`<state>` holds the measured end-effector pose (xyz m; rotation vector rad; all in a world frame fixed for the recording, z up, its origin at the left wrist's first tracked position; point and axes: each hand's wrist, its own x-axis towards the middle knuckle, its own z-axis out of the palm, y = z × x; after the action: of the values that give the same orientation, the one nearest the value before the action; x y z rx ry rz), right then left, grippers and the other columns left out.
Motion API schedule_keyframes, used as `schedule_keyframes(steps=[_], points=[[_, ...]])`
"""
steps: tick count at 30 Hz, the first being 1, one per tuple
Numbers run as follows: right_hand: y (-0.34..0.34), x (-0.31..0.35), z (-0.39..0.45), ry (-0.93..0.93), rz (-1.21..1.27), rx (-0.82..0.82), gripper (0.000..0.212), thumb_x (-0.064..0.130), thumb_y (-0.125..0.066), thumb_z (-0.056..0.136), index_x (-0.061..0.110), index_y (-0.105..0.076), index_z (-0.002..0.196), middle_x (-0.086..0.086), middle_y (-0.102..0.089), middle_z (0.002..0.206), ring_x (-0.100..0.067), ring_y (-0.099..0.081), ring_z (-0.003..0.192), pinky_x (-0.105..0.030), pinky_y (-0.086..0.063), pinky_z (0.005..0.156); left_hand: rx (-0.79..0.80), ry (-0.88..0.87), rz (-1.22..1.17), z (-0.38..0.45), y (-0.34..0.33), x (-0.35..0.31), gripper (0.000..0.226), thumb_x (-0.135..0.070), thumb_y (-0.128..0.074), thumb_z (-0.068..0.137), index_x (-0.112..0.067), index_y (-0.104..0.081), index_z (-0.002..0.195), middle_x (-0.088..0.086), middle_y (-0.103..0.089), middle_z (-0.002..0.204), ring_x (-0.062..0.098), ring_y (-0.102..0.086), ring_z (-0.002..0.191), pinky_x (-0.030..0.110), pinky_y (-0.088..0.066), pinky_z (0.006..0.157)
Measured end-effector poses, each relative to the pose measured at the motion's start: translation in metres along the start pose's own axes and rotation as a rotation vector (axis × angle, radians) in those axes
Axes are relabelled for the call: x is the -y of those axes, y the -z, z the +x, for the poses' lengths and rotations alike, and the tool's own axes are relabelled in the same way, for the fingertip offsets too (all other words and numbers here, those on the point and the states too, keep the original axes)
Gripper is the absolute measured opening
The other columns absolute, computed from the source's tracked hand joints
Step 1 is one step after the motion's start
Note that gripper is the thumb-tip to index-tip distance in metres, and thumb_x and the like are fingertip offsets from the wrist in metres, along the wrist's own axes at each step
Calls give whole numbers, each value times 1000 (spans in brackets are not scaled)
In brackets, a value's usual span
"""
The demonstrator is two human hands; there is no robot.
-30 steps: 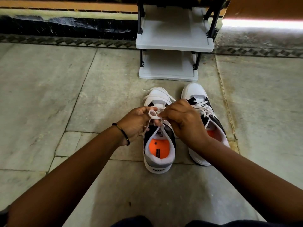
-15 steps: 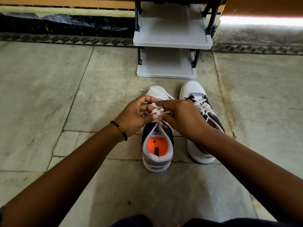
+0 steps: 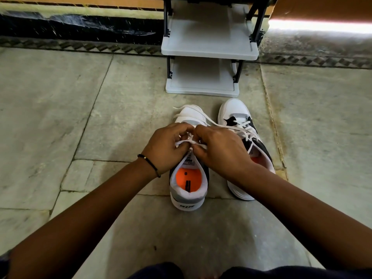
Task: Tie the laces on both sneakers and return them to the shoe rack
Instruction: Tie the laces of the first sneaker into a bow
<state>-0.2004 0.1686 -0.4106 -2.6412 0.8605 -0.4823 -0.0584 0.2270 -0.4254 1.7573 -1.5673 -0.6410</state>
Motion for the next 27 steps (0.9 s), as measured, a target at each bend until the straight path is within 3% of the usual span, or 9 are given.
schedule_keyframes(steps=[3,6,9,12,14,17,21,24,27], points=[[-3,0,-1,13,-15,2,12,22,-58,83,12,-59,88,-9,-67,80,-30,-60,70,-29,-33,53,36,52,-123,-1,6,0,36,-4,-63,80,-21,-61,111,-2,-63,97,12,-60,87,5,-43,80],[-4,-2,-3,-22,10,0,11,23,-58,84,13,-58,88,-8,-67,79,-29,-60,68,-28,-32,53,108,113,-266,-3,10,-3,34,-3,-62,81,-26,-61,106,2,-66,98,17,-65,91,24,-53,85],[0,-3,-4,-48,45,9,13,26,-58,85,13,-56,85,-7,-66,77,-27,-59,69,-30,-34,53,116,162,-397,-4,10,-5,24,-8,-55,87,-29,-63,94,-5,-65,88,11,-65,81,18,-53,72],[4,1,-2,-16,39,38,17,25,-56,88,11,-59,97,-9,-68,87,-30,-62,78,-34,-41,58,-46,228,-440,-3,5,-3,13,-13,-55,88,-21,-65,88,-1,-67,87,12,-64,82,21,-52,71],[4,3,-1,9,-46,73,26,20,-55,88,13,-57,113,-11,-68,98,-33,-63,86,-33,-40,60,-145,238,-348,-5,-2,-2,14,-11,-56,87,-22,-64,91,-3,-67,87,14,-64,85,24,-52,77],[4,1,-2,13,-192,155,38,13,-57,84,14,-53,122,-10,-67,101,-32,-62,89,-30,-37,57,-187,197,-204,-10,-7,-3,20,-11,-56,87,-25,-64,98,-8,-67,91,4,-60,82,10,-47,73],[11,-6,-10,68,-341,130,29,5,-47,74,7,-67,95,-10,-68,82,-32,-64,75,-34,-50,54,-193,15,337,-17,5,13,23,-29,-44,85,-27,-67,90,-5,-69,90,20,-55,84,30,-41,72],[13,-11,-16,96,-483,136,37,9,-34,67,11,-69,78,-4,-65,68,-28,-60,66,-31,-48,52,-176,-49,636,-23,16,21,23,-35,-42,84,-26,-64,80,-6,-68,80,25,-58,80,32,-30,69],[12,-15,-24,71,-499,191,30,8,-42,61,12,-68,76,-4,-64,67,-29,-58,66,-32,-47,56,-138,-45,778,-26,22,27,21,-31,-46,84,-25,-63,75,-3,-67,72,27,-60,72,33,-34,65]])
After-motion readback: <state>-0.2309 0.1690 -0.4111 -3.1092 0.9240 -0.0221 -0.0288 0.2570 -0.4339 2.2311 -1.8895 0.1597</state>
